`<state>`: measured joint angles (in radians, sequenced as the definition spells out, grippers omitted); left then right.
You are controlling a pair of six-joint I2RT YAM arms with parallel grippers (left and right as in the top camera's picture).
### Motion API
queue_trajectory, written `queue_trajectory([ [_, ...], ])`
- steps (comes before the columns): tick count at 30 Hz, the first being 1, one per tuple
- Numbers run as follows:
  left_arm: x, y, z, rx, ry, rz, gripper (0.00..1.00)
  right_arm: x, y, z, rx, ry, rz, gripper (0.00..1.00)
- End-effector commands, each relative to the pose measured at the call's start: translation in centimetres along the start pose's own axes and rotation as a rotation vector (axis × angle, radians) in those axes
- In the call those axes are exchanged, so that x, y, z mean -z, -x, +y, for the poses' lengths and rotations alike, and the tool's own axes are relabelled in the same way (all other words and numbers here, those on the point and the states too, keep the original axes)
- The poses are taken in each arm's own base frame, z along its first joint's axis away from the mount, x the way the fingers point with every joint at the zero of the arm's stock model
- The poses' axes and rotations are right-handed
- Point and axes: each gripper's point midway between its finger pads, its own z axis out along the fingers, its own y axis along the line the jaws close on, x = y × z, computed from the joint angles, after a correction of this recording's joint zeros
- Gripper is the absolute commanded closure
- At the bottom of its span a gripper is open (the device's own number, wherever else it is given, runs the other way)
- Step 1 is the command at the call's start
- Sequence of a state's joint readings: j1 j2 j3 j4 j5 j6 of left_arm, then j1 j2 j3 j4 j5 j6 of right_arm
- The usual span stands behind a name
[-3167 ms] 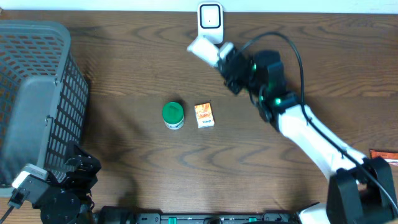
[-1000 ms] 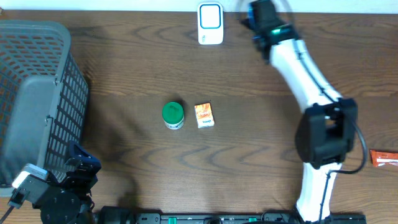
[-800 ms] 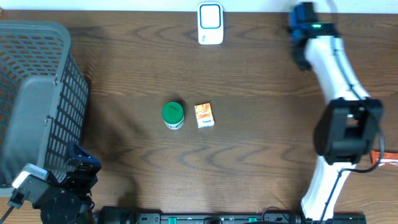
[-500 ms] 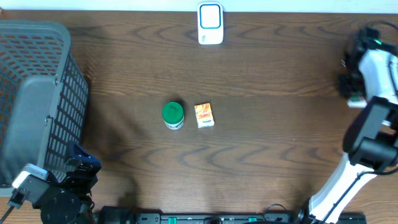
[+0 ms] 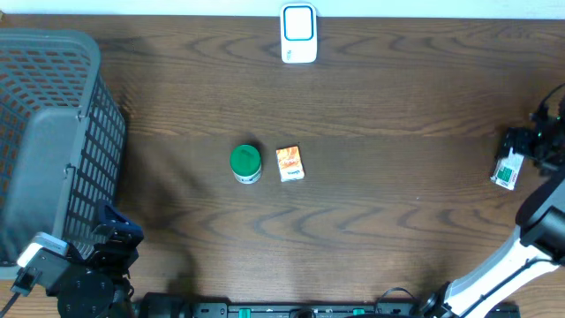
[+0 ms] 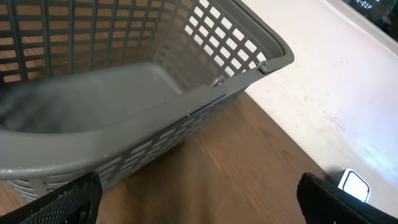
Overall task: Scan the item barcode
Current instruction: 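Carry the Panadol box to the right side and release it, then reach the right gripper toward the small orange box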
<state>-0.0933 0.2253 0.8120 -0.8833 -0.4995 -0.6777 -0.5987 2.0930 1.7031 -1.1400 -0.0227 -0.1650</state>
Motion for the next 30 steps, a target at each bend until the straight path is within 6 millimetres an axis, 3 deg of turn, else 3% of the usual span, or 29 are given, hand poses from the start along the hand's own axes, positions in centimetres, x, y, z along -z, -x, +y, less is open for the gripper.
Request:
queue_trajectory([
  [1,0.0,0.1,0.1,0.003,0.006,-0.007,0.02,10.3,2.7,8.0,0.092,0.274,-0.294,0.01],
  [4,0.0,0.1,0.1,0.003,0.006,-0.007,0.02,14.4,1.6,12.7,0.165,0.335,-0.363,0.01],
  [7,0.0,0.1,0.1,0.003,0.006,-0.007,0.02,17.0,-0.7,18.0,0.249,0.375,-0.377,0.01],
  [12,0.0,0.1,0.1,0.003,0.006,-0.007,0.02,18.0,-6.7,29.2,0.520,0.527,-0.297,0.01],
  [16,0.0,0.1,0.1,0.003,0.006,-0.007,0.02,15.5,-12.2,36.0,0.700,0.572,-0.169,0.01],
  [20,0.0,0.1,0.1,0.003,0.006,-0.007,0.02,11.3,-16.9,40.7,0.704,0.550,-0.013,0.01],
  [25,0.0,0.1,0.1,0.003,0.006,-0.007,0.02,6.2,-19.6,44.5,0.400,0.436,0.116,0.01],
  [30,0.0,0.1,0.1,0.003,0.006,-0.007,0.02,4.0,-21.2,44.9,-0.137,0.322,0.269,0.01],
])
